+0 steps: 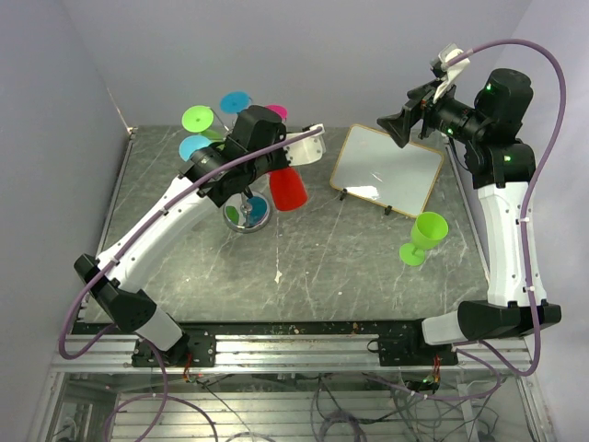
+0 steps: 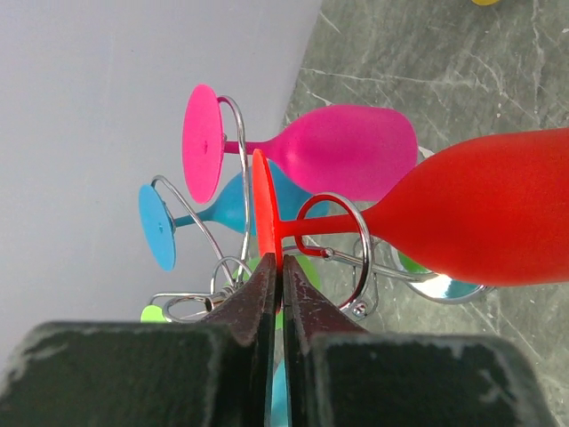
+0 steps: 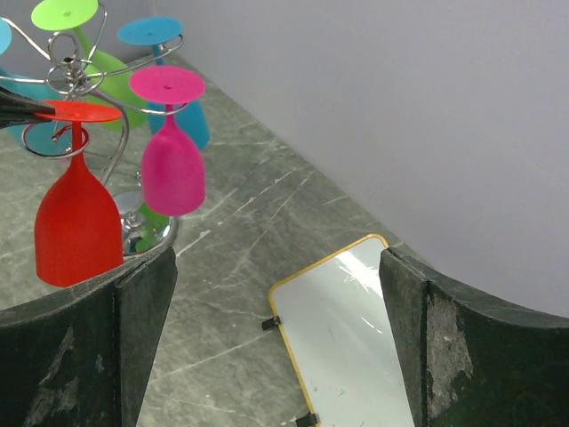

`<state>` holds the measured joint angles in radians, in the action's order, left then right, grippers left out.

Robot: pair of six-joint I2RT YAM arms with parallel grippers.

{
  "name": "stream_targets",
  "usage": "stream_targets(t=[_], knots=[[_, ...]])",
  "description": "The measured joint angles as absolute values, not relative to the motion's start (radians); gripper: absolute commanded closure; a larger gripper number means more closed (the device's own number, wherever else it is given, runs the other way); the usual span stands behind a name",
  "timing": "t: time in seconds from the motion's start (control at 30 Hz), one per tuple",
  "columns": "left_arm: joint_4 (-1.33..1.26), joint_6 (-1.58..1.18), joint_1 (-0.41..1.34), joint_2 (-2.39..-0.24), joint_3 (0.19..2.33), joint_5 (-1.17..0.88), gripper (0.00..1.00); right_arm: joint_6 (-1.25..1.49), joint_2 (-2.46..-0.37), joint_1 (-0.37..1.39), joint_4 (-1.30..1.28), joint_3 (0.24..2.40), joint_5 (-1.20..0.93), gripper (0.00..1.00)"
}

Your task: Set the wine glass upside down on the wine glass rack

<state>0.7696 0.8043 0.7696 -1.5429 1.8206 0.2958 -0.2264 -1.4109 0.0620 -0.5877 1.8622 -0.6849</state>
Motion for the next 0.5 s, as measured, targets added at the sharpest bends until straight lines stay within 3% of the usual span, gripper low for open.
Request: stream_targets(t=[0.5], knots=[[0.769,0.812,0.770,-1.541,1.796,0.295,0.84,-0.226,-1.411,0.059,-0.585,1.856,-0.689,0.04]])
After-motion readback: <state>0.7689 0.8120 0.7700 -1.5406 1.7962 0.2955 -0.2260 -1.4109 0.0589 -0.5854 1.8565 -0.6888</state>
